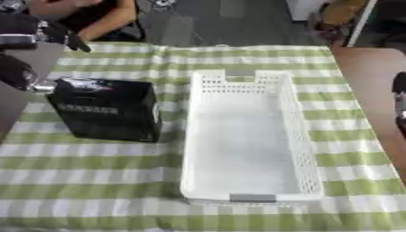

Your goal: Pick up objects on the table and place them in the box.

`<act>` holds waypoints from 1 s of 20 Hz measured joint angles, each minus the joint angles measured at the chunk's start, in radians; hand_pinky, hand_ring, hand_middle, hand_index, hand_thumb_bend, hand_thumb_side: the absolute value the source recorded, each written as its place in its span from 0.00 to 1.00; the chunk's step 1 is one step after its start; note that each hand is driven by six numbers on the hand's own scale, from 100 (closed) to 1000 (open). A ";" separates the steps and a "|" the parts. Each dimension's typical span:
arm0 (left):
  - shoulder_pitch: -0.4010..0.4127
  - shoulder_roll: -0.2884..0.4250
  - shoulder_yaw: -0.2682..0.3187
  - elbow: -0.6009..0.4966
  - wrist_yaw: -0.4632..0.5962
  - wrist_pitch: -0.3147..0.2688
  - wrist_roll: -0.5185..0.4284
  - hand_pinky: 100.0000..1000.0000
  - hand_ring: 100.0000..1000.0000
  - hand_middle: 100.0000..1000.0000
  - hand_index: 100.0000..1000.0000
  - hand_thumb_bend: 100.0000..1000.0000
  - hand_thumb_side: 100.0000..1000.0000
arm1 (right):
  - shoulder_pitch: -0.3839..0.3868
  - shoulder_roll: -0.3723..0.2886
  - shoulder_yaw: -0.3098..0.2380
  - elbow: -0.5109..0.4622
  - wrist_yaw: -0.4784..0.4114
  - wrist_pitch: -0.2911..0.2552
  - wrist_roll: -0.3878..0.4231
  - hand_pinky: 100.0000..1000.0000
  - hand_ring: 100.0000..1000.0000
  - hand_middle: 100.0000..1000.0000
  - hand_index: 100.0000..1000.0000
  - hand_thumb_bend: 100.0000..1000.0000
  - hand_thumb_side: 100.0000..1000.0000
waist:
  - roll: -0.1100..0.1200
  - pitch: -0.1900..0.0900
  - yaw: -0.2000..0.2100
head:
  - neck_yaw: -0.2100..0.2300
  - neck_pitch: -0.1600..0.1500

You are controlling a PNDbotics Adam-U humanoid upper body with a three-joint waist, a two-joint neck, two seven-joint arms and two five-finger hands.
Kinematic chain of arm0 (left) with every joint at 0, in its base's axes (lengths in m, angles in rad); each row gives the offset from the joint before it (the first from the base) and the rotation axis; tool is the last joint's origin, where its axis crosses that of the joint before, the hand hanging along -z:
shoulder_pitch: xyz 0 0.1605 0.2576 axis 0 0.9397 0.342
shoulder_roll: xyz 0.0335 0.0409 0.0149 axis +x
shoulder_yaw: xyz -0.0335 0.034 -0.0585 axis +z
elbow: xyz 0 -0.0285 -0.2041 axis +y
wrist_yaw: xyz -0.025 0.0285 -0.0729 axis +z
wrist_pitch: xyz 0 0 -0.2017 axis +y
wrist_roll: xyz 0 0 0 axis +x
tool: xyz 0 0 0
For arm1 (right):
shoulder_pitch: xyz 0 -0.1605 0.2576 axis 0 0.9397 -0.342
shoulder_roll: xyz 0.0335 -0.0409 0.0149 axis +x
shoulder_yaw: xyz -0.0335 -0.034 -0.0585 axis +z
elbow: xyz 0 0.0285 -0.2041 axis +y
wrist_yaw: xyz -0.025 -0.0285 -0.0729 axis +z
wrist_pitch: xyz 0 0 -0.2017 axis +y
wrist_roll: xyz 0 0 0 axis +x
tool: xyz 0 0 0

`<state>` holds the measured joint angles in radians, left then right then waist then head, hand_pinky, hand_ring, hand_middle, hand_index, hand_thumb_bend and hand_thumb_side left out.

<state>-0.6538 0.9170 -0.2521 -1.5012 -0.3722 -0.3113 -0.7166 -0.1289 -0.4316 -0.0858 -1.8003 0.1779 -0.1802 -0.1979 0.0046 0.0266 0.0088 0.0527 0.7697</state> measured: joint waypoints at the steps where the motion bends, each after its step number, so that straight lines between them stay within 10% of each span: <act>1: -0.004 -0.005 -0.004 0.007 0.000 0.000 -0.004 0.80 0.77 0.82 0.94 1.00 0.69 | 0.000 0.000 0.000 0.001 0.000 0.000 0.000 0.82 0.85 0.77 0.91 0.26 0.60 | 0.000 0.000 0.000 | 0.000 0.000; 20: -0.053 -0.076 -0.050 0.073 -0.041 -0.016 -0.027 0.83 0.78 0.83 0.94 1.00 0.71 | 0.000 0.000 0.000 0.002 -0.004 -0.001 0.001 0.82 0.85 0.77 0.91 0.26 0.60 | 0.000 -0.002 0.000 | -0.001 0.000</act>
<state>-0.7065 0.8410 -0.3017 -1.4285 -0.4128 -0.3276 -0.7431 -0.1285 -0.4316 -0.0857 -1.7981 0.1743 -0.1808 -0.1974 0.0044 0.0246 0.0087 0.0518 0.7698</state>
